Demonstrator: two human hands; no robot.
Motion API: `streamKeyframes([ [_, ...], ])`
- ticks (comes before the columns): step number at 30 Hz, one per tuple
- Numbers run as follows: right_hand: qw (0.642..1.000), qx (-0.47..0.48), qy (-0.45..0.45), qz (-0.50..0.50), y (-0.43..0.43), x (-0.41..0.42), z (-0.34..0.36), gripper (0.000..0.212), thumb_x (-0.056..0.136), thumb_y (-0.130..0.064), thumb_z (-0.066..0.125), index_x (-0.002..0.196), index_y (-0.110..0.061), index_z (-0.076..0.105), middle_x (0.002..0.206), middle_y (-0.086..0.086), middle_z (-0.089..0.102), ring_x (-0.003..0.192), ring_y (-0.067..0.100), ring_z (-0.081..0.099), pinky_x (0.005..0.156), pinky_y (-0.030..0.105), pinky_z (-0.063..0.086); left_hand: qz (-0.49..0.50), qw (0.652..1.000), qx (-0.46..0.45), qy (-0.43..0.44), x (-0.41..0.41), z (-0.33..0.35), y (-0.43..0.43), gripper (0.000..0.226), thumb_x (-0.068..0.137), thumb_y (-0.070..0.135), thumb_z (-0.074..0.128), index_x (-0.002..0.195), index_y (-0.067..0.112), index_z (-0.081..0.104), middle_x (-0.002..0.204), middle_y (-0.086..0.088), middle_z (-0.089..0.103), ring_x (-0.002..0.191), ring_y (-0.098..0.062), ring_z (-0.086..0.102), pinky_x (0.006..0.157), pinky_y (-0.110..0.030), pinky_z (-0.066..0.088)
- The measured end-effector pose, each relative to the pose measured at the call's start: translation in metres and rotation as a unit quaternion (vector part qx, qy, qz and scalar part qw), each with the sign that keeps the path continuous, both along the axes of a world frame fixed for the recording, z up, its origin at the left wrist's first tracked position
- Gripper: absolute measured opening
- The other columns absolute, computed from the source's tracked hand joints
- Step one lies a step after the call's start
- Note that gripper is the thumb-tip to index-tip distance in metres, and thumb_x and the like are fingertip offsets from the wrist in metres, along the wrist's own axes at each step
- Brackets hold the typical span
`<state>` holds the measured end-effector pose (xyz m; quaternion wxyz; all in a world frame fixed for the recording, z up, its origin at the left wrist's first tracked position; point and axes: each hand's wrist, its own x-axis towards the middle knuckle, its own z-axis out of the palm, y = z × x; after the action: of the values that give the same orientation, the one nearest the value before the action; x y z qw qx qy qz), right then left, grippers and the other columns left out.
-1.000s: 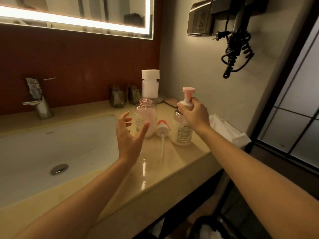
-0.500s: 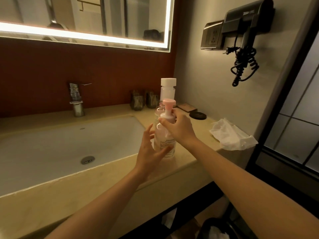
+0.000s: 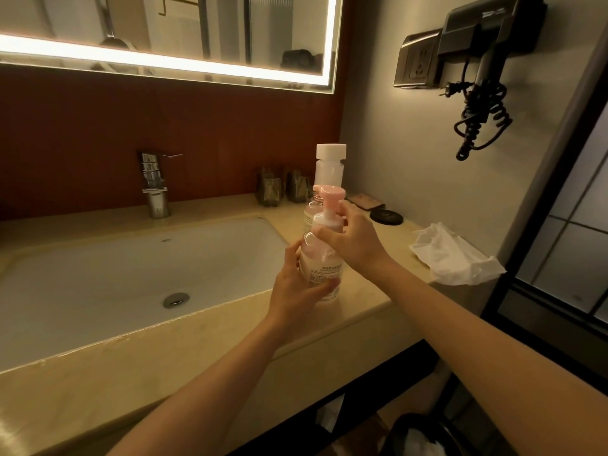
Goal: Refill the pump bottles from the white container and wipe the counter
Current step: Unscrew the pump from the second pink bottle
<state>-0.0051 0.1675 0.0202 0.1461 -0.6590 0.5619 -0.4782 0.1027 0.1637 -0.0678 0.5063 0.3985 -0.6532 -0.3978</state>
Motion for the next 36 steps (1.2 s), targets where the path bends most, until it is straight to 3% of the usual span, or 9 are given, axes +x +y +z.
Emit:
streamKeyframes([
  [3, 1.000, 0.007, -0.016, 0.010, 0.002, -0.002, 0.001, 0.058, 0.082, -0.023, 0.067, 0.132, -0.016, 0.039, 0.120, 0.003, 0.050, 0.102, 0.016, 0.050, 0.077, 0.021, 0.047, 0.010, 1.000, -0.004, -0.006, 0.001, 0.000, -0.001, 0.081, 0.071, 0.021, 0.077, 0.133, 0.033, 0.027, 0.123, 0.002, 0.051, 0.111, -0.020, 0.055, 0.091, -0.042, 0.052],
  [7, 0.997, -0.031, 0.032, -0.066, 0.002, -0.001, -0.002, 0.054, 0.075, -0.037, 0.073, 0.114, -0.011, 0.045, 0.112, 0.005, 0.050, 0.097, 0.017, 0.052, 0.082, 0.029, 0.051, 0.008, 1.000, 0.002, 0.000, 0.002, 0.000, 0.000, 0.080, 0.071, 0.019, 0.077, 0.132, 0.034, 0.027, 0.117, 0.007, 0.051, 0.109, -0.019, 0.056, 0.088, -0.039, 0.053],
  [12, 0.999, -0.001, -0.003, -0.034, 0.002, 0.002, 0.004, 0.044, 0.078, -0.023, 0.070, 0.112, -0.011, 0.044, 0.110, 0.006, 0.052, 0.098, 0.019, 0.052, 0.083, 0.027, 0.048, 0.011, 1.000, -0.002, -0.007, 0.002, 0.000, 0.000, 0.080, 0.072, 0.019, 0.076, 0.134, 0.031, 0.027, 0.122, 0.001, 0.053, 0.109, -0.020, 0.056, 0.089, -0.040, 0.053],
  [15, 0.998, 0.036, -0.058, 0.010, 0.003, 0.003, 0.008, 0.044, 0.083, -0.014, 0.064, 0.119, -0.010, 0.038, 0.108, 0.002, 0.049, 0.100, 0.018, 0.051, 0.080, 0.026, 0.045, 0.010, 1.000, -0.009, -0.009, 0.002, 0.000, 0.000, 0.079, 0.072, 0.020, 0.076, 0.133, 0.032, 0.027, 0.116, 0.006, 0.051, 0.103, -0.015, 0.056, 0.085, -0.032, 0.053],
  [21, 0.999, 0.031, -0.013, -0.020, -0.004, 0.004, 0.005, 0.058, 0.076, -0.026, 0.073, 0.121, -0.012, 0.039, 0.120, 0.008, 0.048, 0.106, 0.022, 0.051, 0.088, 0.035, 0.049, 0.007, 1.000, -0.019, -0.009, 0.003, -0.001, 0.000, 0.076, 0.071, 0.019, 0.077, 0.125, 0.039, 0.028, 0.107, 0.012, 0.052, 0.094, -0.008, 0.057, 0.078, -0.025, 0.053],
  [27, 0.996, 0.052, -0.073, 0.007, -0.002, 0.008, 0.006, 0.055, 0.081, -0.011, 0.064, 0.127, -0.013, 0.036, 0.113, 0.003, 0.048, 0.103, 0.019, 0.050, 0.084, 0.030, 0.045, 0.005, 1.000, -0.018, -0.007, 0.002, -0.003, -0.001, 0.078, 0.071, 0.020, 0.077, 0.131, 0.033, 0.029, 0.112, 0.008, 0.053, 0.101, -0.014, 0.058, 0.082, -0.032, 0.055],
  [30, 0.991, 0.060, -0.109, 0.042, -0.002, 0.009, 0.006, 0.048, 0.082, -0.006, 0.058, 0.123, -0.024, 0.040, 0.115, 0.002, 0.049, 0.105, 0.020, 0.050, 0.084, 0.031, 0.045, 0.006, 1.000, -0.019, -0.007, 0.002, -0.002, -0.001, 0.078, 0.071, 0.019, 0.077, 0.131, 0.033, 0.029, 0.114, 0.007, 0.053, 0.102, -0.015, 0.058, 0.083, -0.033, 0.055],
  [33, 0.994, 0.048, -0.096, 0.027, -0.004, 0.011, 0.005, 0.044, 0.080, -0.014, 0.065, 0.110, -0.036, 0.043, 0.119, 0.002, 0.046, 0.108, 0.021, 0.048, 0.088, 0.032, 0.045, 0.005, 1.000, -0.022, -0.012, 0.001, -0.002, -0.002, 0.077, 0.071, 0.019, 0.077, 0.128, 0.036, 0.029, 0.114, 0.007, 0.052, 0.103, -0.016, 0.058, 0.083, -0.033, 0.055],
  [36, 0.998, 0.000, -0.020, -0.052, -0.007, 0.011, 0.002, 0.061, 0.076, -0.032, 0.073, 0.127, -0.018, 0.042, 0.120, 0.003, 0.046, 0.108, 0.018, 0.047, 0.091, 0.033, 0.047, 0.004, 1.000, -0.020, -0.017, 0.001, -0.003, -0.002, 0.077, 0.070, 0.021, 0.077, 0.127, 0.039, 0.027, 0.118, 0.006, 0.052, 0.106, -0.017, 0.057, 0.085, -0.037, 0.055],
])
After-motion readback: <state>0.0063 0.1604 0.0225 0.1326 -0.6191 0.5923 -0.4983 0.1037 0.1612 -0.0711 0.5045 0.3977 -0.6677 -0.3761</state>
